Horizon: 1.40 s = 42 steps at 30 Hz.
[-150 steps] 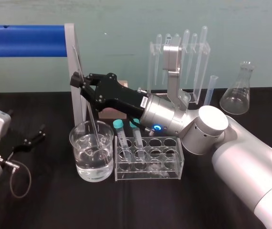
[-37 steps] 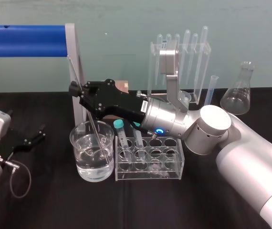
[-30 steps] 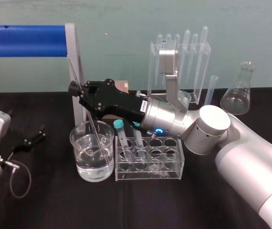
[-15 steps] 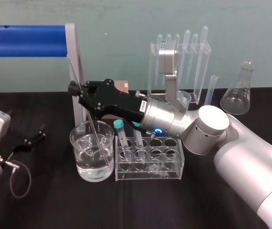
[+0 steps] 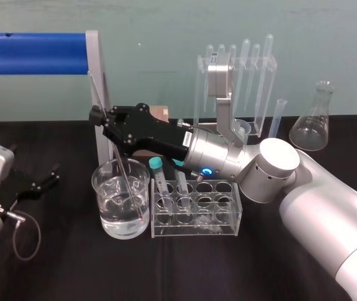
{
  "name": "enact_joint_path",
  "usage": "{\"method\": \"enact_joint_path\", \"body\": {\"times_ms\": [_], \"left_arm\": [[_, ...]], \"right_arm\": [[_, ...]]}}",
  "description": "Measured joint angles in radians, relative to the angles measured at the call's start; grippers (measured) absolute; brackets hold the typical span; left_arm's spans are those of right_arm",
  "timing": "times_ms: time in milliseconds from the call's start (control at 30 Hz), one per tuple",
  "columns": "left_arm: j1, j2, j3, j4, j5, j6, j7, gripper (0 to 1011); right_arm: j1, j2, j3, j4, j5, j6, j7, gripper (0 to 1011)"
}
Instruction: Hold the thermometer with one hand and immerse one end into the beaker, then reinsert it into the test tube rack.
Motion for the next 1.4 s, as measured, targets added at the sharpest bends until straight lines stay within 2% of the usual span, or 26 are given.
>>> {"method": "enact_joint_path", "body": {"times_ms": [633,767,933,1067,1100,1200,1233,1300,1333,1400], "left_arm": [[0.000,0.000,0.000,0.000,0.000,0.000,0.000,1008],[0.000,0.000,0.000,0.000,0.000,0.000,0.000,1008],[0.000,0.000,0.000,0.000,0.000,0.000,0.000,1008],[0.000,0.000,0.000,0.000,0.000,0.000,0.000,1008],[0.000,0.000,0.000,0.000,0.000,0.000,0.000,1008],[0.000,0.000,0.000,0.000,0.000,0.000,0.000,1008],[0.000,0.000,0.000,0.000,0.000,0.000,0.000,1008],[0.000,0.000,0.000,0.000,0.000,0.000,0.000,1008],[0.000,0.000,0.000,0.000,0.000,0.000,0.000,1008],[0.000,0.000,0.000,0.000,0.000,0.000,0.000,1008]], "right_arm": [[0.000,-0.005,0.001,0.006,0.001,0.001,0.003,56],[0.000,-0.002,0.012,-0.016,0.015,0.011,0.002,56],[0.000,0.011,0.058,-0.115,0.088,0.041,0.002,56],[-0.001,0.036,0.111,-0.233,0.162,0.055,-0.001,56],[-0.001,0.036,0.111,-0.233,0.162,0.055,-0.001,57],[-0.009,0.066,0.143,-0.309,0.194,0.059,-0.018,57],[-0.018,0.088,0.157,-0.345,0.201,0.060,-0.030,57],[-0.031,0.114,0.170,-0.379,0.205,0.063,-0.047,57],[-0.051,0.144,0.180,-0.410,0.205,0.071,-0.067,57],[-0.074,0.177,0.189,-0.441,0.205,0.081,-0.086,57]]}}
